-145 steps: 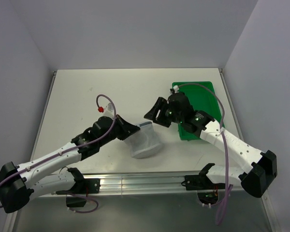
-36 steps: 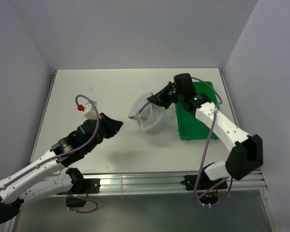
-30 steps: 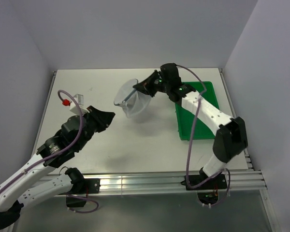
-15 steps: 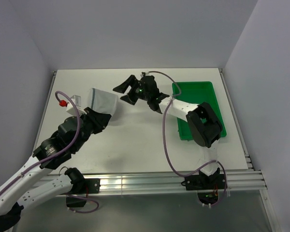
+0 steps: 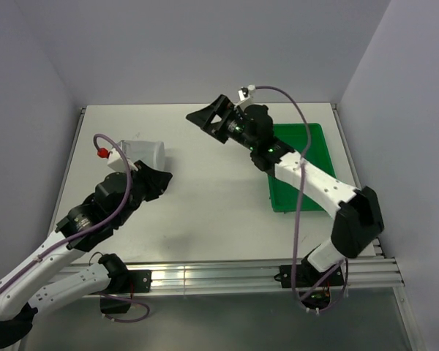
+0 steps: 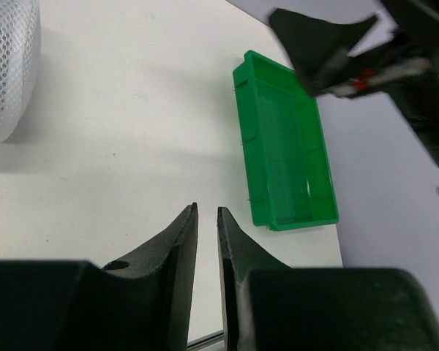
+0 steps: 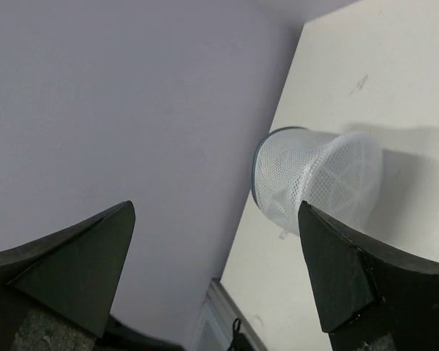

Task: Place the bra in the laundry bag and zip it closed

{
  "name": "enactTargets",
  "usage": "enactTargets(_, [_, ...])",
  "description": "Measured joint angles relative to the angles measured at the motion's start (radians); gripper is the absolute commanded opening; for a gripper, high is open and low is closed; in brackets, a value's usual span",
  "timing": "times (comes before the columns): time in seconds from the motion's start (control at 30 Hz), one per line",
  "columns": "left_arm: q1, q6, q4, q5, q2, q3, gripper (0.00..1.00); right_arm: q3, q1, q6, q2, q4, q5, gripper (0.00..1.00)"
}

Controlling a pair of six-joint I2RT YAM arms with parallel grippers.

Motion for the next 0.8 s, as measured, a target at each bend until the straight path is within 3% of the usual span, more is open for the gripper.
enactTargets(0.53, [0.008,0.108,0.014,0.06,0.065,0.049,0.23,-0.366,-0.004,-0.328,-0.768,-0.423,0.457,1.0])
enactTargets(0.8, [0.008,0.143,0.014,0.071,0.066,0.051,0.23,-0.435,-0.004,-0.375,-0.99,-0.51,0.58,1.0])
